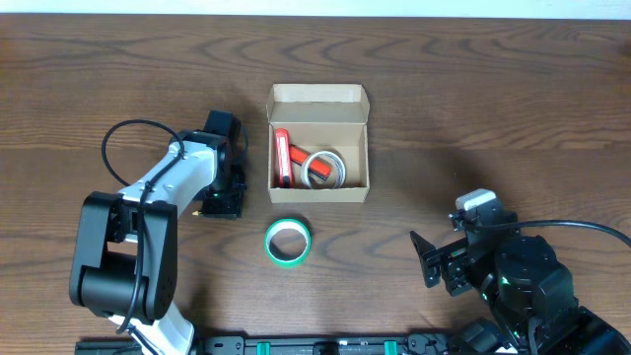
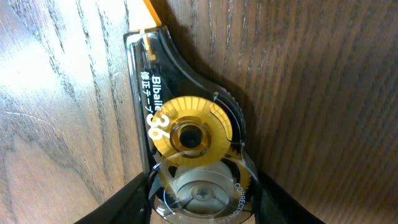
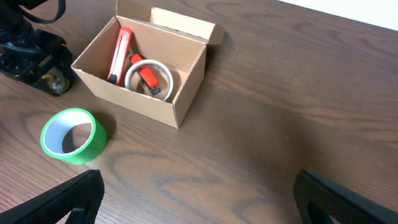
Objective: Pack container
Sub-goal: 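Lift the correction-tape dispenser with the left gripper toward the box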
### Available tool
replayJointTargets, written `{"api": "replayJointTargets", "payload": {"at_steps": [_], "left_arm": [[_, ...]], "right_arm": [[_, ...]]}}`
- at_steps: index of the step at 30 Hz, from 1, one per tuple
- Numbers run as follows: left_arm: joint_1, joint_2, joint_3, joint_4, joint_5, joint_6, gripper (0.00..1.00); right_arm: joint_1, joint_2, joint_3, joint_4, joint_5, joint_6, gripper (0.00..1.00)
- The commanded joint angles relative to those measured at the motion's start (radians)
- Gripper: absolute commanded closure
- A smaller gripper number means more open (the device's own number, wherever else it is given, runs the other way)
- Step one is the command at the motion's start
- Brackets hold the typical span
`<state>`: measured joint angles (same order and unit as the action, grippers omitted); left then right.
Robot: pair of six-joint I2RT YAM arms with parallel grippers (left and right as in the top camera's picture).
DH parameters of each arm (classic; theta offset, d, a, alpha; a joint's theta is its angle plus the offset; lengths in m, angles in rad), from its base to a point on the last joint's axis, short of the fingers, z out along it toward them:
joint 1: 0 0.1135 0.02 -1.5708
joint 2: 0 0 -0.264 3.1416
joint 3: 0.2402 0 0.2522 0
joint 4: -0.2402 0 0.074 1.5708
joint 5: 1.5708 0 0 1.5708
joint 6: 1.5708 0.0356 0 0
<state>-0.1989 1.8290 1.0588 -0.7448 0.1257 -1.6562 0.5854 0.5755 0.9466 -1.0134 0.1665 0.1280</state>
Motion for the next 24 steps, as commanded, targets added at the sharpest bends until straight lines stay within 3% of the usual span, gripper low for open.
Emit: {"api": "replayJointTargets", "payload": {"at_steps": [1,24], "left_arm": [[0.004,0.008,-0.030,-0.009,-0.002,-0.007,0.53],[0.004,-0.104,-0.029,-0.017,-0.055,0.036,0.55]], "right_arm": [[-0.010,-0.001,-0.003,-0.001,0.009,0.017,0.01],[-0.010,-0.001,-0.003,-0.001,0.009,0.017,0.01]]}}
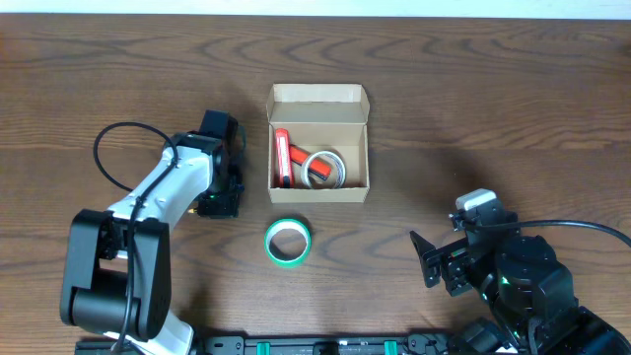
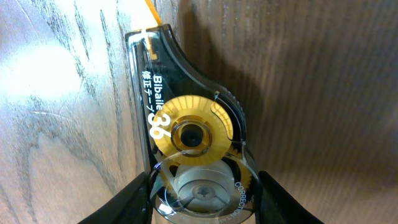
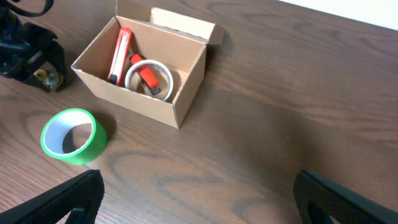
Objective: Pack container
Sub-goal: 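Lift the correction-tape dispenser with the left gripper toward the box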
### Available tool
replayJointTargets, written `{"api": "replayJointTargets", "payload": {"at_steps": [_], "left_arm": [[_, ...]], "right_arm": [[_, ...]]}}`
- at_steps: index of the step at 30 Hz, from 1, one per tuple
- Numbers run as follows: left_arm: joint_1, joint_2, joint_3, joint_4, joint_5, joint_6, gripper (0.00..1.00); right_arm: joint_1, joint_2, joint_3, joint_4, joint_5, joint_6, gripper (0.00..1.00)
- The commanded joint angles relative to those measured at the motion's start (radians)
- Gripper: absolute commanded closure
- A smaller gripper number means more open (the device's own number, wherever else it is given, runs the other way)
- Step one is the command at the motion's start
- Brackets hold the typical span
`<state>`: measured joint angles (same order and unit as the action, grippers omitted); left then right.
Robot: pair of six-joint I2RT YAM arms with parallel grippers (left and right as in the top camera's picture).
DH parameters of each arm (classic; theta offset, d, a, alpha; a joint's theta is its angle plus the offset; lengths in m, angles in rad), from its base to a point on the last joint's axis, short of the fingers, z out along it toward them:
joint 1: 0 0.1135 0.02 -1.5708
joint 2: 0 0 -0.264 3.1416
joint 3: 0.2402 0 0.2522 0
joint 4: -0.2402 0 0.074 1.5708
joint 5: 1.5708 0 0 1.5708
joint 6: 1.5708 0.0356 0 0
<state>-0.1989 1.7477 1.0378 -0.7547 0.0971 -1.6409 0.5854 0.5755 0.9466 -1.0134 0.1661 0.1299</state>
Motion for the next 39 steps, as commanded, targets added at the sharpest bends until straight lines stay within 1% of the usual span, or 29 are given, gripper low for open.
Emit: {"api": "replayJointTargets", "payload": {"at_steps": [1,5,11,22,33,39], "left_arm": [[0.004,-0.025,-0.007,-0.008,-0.027,0.022,0.55],[0.004,-0.046,-0.002,-0.007,-0.031,0.029,0.55],[0.002,-0.073,0.041,-0.011,-0.061,0.081,0.55],[-0.002,-0.076,0.222,-0.110,-0.114,0.178,0.55],[-0.064,-0.074,0.382,-0.109,-0.145,0.274,0.55],[-0.132,-0.068,0.450,-0.109,-0.145,0.285,0.55]], "right_arm": [[-0.010,-0.002,-0.003,-0.001,0.009,0.015,0.01],[-0.010,-0.001,-0.003,-0.001,0.009,0.015,0.01],[-0.010,-0.001,-0.003,-0.001,0.009,0.015,0.01],[-0.010,-0.001,-0.003,-0.001,0.009,0.015,0.01],[-0.010,-0.001,-0.003,-0.001,0.010,0.015,0.01],[-0.010,-0.001,-0.003,-0.001,0.009,0.015,0.01]]}}
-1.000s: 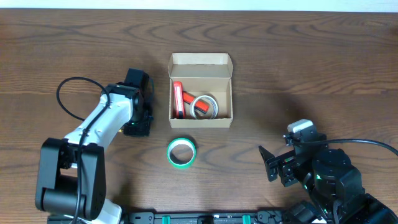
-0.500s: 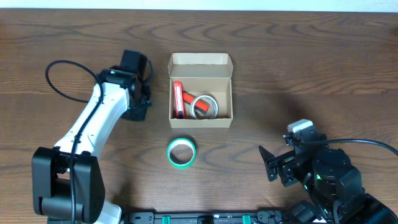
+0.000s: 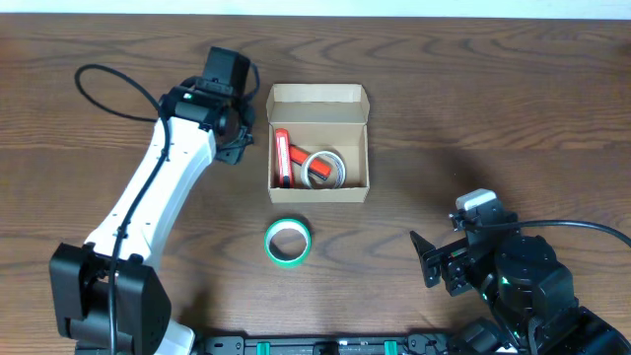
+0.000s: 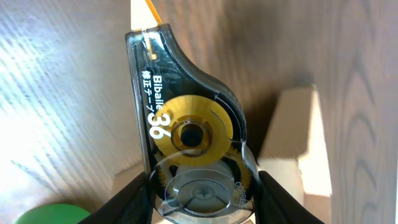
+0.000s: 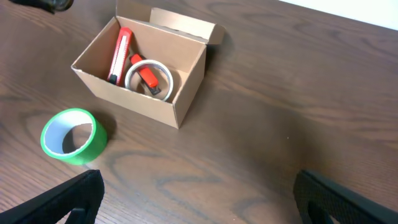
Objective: Pack container
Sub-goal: 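Lift the correction-tape dispenser with the left gripper toward the box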
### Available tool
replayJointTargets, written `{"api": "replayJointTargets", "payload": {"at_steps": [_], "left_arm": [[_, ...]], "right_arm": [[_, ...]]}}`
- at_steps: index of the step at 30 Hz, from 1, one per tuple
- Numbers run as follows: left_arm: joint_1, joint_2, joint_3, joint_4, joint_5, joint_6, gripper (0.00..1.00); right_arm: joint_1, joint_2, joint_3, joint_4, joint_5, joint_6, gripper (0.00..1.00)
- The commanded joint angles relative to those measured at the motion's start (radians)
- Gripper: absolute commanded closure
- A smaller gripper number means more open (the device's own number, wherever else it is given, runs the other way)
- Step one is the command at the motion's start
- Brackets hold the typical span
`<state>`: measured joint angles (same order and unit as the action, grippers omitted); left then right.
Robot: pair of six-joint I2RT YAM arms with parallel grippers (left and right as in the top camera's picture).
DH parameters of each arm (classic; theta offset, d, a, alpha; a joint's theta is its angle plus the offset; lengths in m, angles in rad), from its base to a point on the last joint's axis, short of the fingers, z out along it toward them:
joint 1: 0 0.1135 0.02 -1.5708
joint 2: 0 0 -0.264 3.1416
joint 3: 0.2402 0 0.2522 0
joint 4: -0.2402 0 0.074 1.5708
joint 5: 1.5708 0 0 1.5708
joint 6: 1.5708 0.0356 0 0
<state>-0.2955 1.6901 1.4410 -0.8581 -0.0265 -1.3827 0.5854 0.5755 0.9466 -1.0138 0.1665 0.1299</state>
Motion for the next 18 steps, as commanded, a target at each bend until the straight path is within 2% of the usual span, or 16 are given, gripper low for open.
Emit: {"api": "replayJointTargets", "payload": {"at_steps": [1,7,18], "left_arm": [[-0.053,-0.010,0.059,-0.006,-0.022,0.026,0.55],[-0.163,0.030,0.120,-0.005,-0.013,0.026,0.54],[-0.300,0.153,0.139,0.006,0.114,-0.010,0.54]], "right_arm": [[-0.010,-0.001,-0.003,0.000,0.009,0.015,0.01],[-0.010,-0.001,-0.003,0.000,0.009,0.015,0.01],[-0.010,-0.001,-0.003,0.000,0.009,0.015,0.01]]}}
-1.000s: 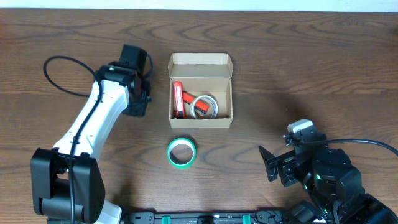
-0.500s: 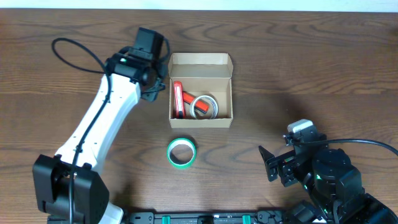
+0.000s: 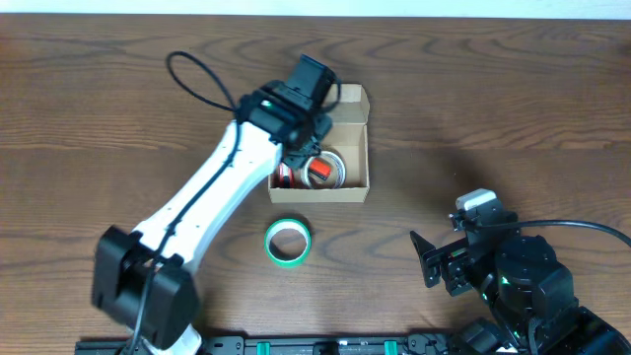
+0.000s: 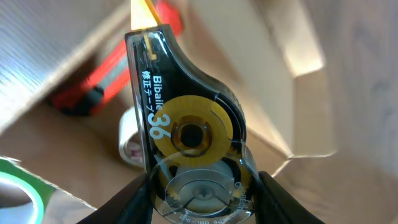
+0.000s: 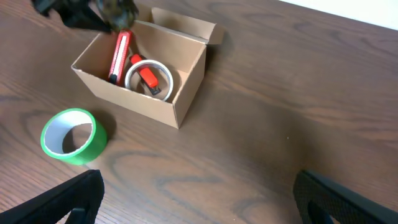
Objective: Pack container
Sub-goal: 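Lift the correction-tape dispenser with the left gripper toward the box, then lower the dispenser into the box and open the left gripper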
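My left gripper is shut on a correction tape dispenser, black and clear with a yellow wheel. It holds the dispenser over the inside of the open cardboard box, above the box's left half. Inside the box lie a red utility knife, a clear tape roll and a small red item. A green tape roll sits on the table in front of the box. My right gripper stands open and holds nothing, low at the table's front right.
The box's rear flap stands open at the far side. My left arm stretches diagonally from the front left across to the box. Bare wooden table lies between the box and my right gripper.
My left gripper, still shut on the dispenser, has moved right from beside the box's far left corner to over the box's inside. The right arm has not moved.
My left gripper was down on the table left of the box, shut on the dispenser lying there. It stayed there at the following moment. Then it held the dispenser raised near the box's far left corner, and now over the box.
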### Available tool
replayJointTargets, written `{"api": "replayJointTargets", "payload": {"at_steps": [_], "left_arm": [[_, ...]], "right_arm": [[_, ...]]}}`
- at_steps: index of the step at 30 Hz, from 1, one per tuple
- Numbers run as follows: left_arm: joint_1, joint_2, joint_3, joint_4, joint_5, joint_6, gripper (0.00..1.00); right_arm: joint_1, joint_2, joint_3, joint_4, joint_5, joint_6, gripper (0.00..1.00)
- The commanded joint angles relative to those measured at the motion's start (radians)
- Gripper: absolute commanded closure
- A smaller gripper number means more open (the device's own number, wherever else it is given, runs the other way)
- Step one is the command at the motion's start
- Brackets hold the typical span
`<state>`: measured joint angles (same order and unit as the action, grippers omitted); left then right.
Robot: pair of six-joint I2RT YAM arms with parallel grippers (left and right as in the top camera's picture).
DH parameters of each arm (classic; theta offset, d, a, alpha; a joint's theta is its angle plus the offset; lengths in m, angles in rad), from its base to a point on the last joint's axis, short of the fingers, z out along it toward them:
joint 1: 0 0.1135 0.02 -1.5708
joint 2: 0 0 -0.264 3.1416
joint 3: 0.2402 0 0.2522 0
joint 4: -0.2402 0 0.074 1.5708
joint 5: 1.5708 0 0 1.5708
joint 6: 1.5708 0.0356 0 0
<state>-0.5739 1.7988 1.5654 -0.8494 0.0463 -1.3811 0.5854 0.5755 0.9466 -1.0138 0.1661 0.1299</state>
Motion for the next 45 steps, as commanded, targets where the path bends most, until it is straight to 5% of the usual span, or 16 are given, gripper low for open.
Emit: {"api": "replayJointTargets", "payload": {"at_steps": [1,15,30,34,39,45], "left_arm": [[-0.027,0.054,0.014,-0.002,0.048,-0.015,0.54],[-0.050,0.238,0.014,0.053,0.200,-0.040,0.54],[-0.058,0.249,0.016,0.129,0.251,-0.040,0.56],[-0.064,0.249,0.016,0.144,0.262,-0.040,0.49],[-0.064,0.249,0.016,0.145,0.266,-0.040,0.17],[-0.064,0.244,0.038,0.143,0.256,-0.021,0.17]], "right_arm": [[-0.010,-0.001,-0.003,0.000,0.009,0.015,0.01],[-0.010,-0.001,-0.003,0.000,0.010,0.015,0.01],[-0.010,-0.001,-0.003,0.000,0.009,0.015,0.01],[-0.010,-0.001,-0.003,0.000,0.009,0.015,0.01],[-0.010,-0.001,-0.003,0.000,0.009,0.015,0.01],[-0.010,-0.001,-0.003,0.000,0.009,0.015,0.01]]}}
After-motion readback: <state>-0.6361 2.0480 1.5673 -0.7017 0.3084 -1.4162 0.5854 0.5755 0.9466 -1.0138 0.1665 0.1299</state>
